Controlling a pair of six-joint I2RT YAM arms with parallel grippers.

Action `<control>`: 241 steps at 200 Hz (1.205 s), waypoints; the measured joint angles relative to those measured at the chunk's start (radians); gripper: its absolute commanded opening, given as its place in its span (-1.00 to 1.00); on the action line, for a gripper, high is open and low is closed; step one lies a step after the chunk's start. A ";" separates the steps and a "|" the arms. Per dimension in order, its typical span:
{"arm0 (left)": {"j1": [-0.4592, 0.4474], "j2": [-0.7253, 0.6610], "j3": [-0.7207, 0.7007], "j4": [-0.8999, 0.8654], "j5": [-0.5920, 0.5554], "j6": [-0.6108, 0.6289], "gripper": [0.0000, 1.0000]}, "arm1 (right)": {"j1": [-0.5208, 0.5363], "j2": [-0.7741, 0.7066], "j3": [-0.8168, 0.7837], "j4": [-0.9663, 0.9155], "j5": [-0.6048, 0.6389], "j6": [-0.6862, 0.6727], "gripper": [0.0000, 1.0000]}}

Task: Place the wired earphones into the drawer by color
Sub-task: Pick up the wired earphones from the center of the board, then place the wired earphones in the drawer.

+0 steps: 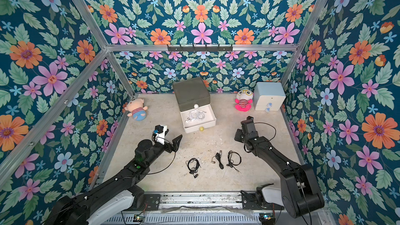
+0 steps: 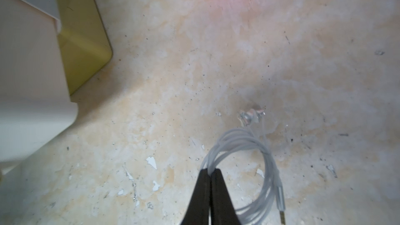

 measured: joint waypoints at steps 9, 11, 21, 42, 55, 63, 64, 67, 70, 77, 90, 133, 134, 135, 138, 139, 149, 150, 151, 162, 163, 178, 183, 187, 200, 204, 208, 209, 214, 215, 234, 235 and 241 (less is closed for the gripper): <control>0.000 -0.005 -0.001 0.000 -0.008 -0.001 0.98 | 0.000 -0.029 0.001 0.000 -0.018 0.000 -1.00; 0.000 -0.006 -0.001 0.000 -0.011 -0.002 0.98 | 0.000 -0.037 0.001 0.000 -0.018 0.000 -1.00; 0.000 -0.013 -0.003 0.000 -0.017 -0.003 0.98 | 0.001 -0.066 0.004 0.001 -0.026 0.000 -1.00; 0.000 -0.024 -0.008 -0.002 -0.027 -0.003 0.99 | 0.006 -0.121 0.010 0.019 -0.070 0.000 -1.00; 0.000 -0.029 -0.011 -0.002 -0.036 -0.003 0.98 | 0.017 -0.147 0.015 0.039 -0.095 0.000 -1.00; 0.000 -0.031 -0.011 -0.002 -0.042 -0.003 0.99 | 0.028 -0.161 0.019 0.051 -0.107 -0.004 -1.00; 0.000 -0.031 -0.011 -0.002 -0.043 -0.003 0.98 | 0.030 -0.162 0.020 0.053 -0.109 -0.004 -1.00; 0.000 -0.031 -0.011 -0.002 -0.043 -0.003 0.98 | 0.035 -0.167 0.022 0.059 -0.114 -0.004 -1.00; 0.000 -0.031 -0.011 -0.002 -0.043 -0.003 0.98 | 0.040 -0.171 0.024 0.063 -0.119 -0.005 -1.00; 0.000 -0.031 -0.011 -0.002 -0.044 -0.003 0.98 | 0.055 -0.178 0.029 0.076 -0.123 -0.010 -1.00; 0.000 -0.030 -0.011 -0.002 -0.047 -0.003 0.98 | 0.087 -0.185 0.043 0.101 -0.129 -0.015 -1.00; 0.000 -0.030 -0.011 -0.002 -0.047 -0.003 0.98 | 0.180 -0.156 0.101 0.163 -0.138 -0.036 -1.00; 0.000 -0.030 -0.011 -0.002 -0.047 -0.003 0.98 | 0.182 -0.155 0.102 0.164 -0.138 -0.036 -1.00; 0.000 -0.030 -0.011 -0.002 -0.047 -0.003 0.98 | 0.184 -0.153 0.105 0.168 -0.139 -0.036 -1.00; 0.000 -0.031 -0.011 -0.002 -0.048 -0.003 0.98 | 0.187 -0.149 0.108 0.172 -0.140 -0.037 -1.00; 0.000 -0.031 -0.011 -0.002 -0.048 -0.003 0.98 | 0.187 -0.148 0.109 0.173 -0.141 -0.037 -1.00; 0.000 -0.031 -0.011 -0.002 -0.048 -0.003 0.98 | 0.195 -0.134 0.120 0.193 -0.141 -0.036 -1.00; 0.000 -0.031 -0.011 -0.002 -0.048 -0.003 0.98 | 0.196 -0.131 0.122 0.195 -0.141 -0.036 -1.00; 0.000 -0.031 -0.011 -0.002 -0.048 -0.003 0.99 | 0.197 -0.129 0.124 0.197 -0.142 -0.036 -1.00; 0.000 -0.032 -0.011 -0.002 -0.048 -0.003 0.98 | 0.204 -0.109 0.136 0.219 -0.148 -0.034 -1.00; 0.000 -0.032 -0.011 -0.002 -0.048 -0.003 0.98 | 0.205 -0.107 0.137 0.221 -0.148 -0.033 -1.00; 0.000 -0.035 -0.011 -0.004 -0.050 -0.003 0.99 | 0.219 -0.075 0.159 0.242 -0.157 -0.025 -1.00; 0.000 -0.035 -0.011 -0.004 -0.051 -0.003 0.98 | 0.227 -0.063 0.169 0.246 -0.161 -0.025 -1.00; 0.000 -0.036 -0.011 -0.004 -0.051 -0.003 0.98 | 0.232 -0.053 0.178 0.251 -0.164 -0.024 -1.00; 0.000 -0.036 -0.011 -0.005 -0.052 -0.003 0.99 | 0.250 -0.023 0.204 0.272 -0.166 -0.025 -1.00; 0.000 -0.036 -0.011 -0.005 -0.053 -0.003 0.98 | 0.255 -0.014 0.211 0.276 -0.167 -0.025 -1.00; 0.000 -0.036 -0.011 -0.005 -0.054 -0.003 0.98 | 0.260 -0.007 0.218 0.280 -0.167 -0.024 -1.00; 0.000 -0.036 -0.011 -0.005 -0.054 -0.003 0.99 | 0.262 -0.002 0.222 0.283 -0.167 -0.025 -1.00; 0.000 -0.036 -0.011 -0.005 -0.055 -0.003 0.98 | 0.267 0.007 0.229 0.287 -0.167 -0.025 -1.00; 0.000 -0.036 -0.011 -0.005 -0.055 -0.003 0.98 | 0.268 0.009 0.230 0.288 -0.167 -0.025 -1.00; 0.000 -0.035 -0.011 -0.005 -0.055 -0.003 0.98 | 0.290 0.057 0.267 0.307 -0.167 -0.025 -1.00; 0.000 -0.035 -0.011 -0.005 -0.055 -0.003 0.99 | 0.291 0.059 0.269 0.308 -0.167 -0.025 -1.00; 0.000 -0.035 -0.011 -0.005 -0.056 -0.003 0.98 | 0.298 0.075 0.280 0.314 -0.167 -0.025 -1.00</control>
